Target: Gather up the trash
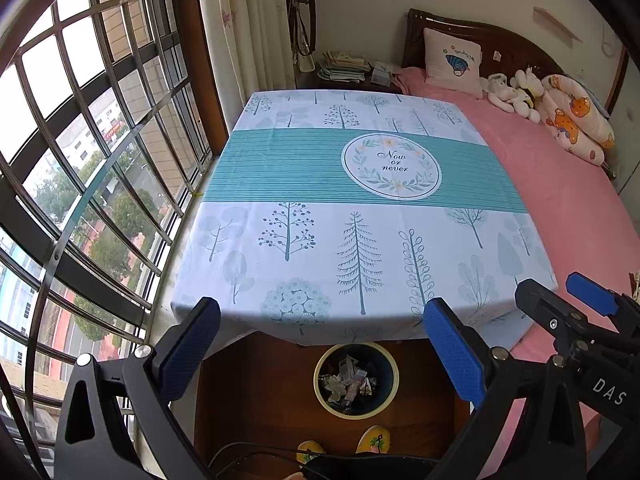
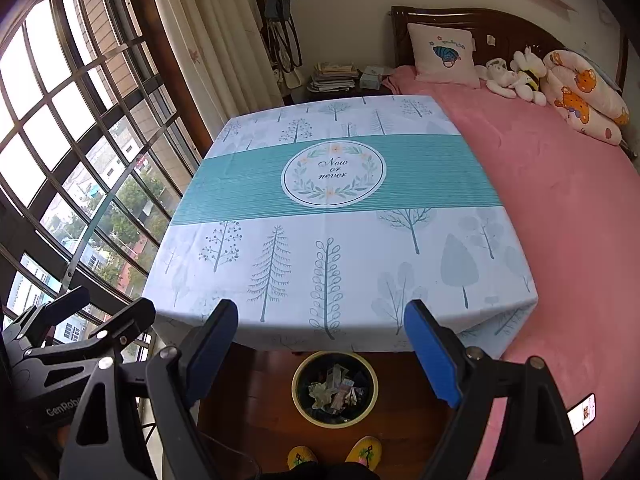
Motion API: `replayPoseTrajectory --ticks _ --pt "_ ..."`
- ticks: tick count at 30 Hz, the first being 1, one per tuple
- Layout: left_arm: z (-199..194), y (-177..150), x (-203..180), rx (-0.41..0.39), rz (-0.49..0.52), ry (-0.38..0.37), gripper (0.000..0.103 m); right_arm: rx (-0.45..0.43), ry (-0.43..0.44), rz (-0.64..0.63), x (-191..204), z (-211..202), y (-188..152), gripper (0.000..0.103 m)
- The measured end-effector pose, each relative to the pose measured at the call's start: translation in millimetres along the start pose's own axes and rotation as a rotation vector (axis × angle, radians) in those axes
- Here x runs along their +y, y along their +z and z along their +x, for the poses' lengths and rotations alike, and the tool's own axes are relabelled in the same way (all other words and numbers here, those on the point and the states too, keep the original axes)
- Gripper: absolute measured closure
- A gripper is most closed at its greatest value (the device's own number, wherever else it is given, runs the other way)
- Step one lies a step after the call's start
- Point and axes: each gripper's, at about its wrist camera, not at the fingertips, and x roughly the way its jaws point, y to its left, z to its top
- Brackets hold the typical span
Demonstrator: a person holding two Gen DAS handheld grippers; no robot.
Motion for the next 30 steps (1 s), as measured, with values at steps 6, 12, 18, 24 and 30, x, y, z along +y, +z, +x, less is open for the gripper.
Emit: replayPoseTrajectory --ticks 6,12,18,24,30 --pt "-0.3 -0.5 -1.7 0.002 -0.001 0.001 0.002 0.005 -0.002 0.008 -1.1 0.4 -1.3 0.017" --pt "-0.3 -0.5 -2.5 0.002 -0.003 0.002 0.002 0.005 -0.001 0.006 -1.8 0.7 -1.3 0.017" --pt "-0.2 -0.3 -2.1 0.002 -0.003 0.001 0.003 0.005 -0.003 0.007 -1.2 1.1 -1.3 0.017" --pt "0.3 -0.3 -2.1 0.002 -0.004 -0.001 0.003 0.005 -0.004 0.007 -1.1 1.3 -1.2 0.017" --pt "0.8 -0.2 -2.8 0.003 -0.003 -0.005 0.003 0.007 -0.004 0.006 -2.2 1.6 -0.7 0.017"
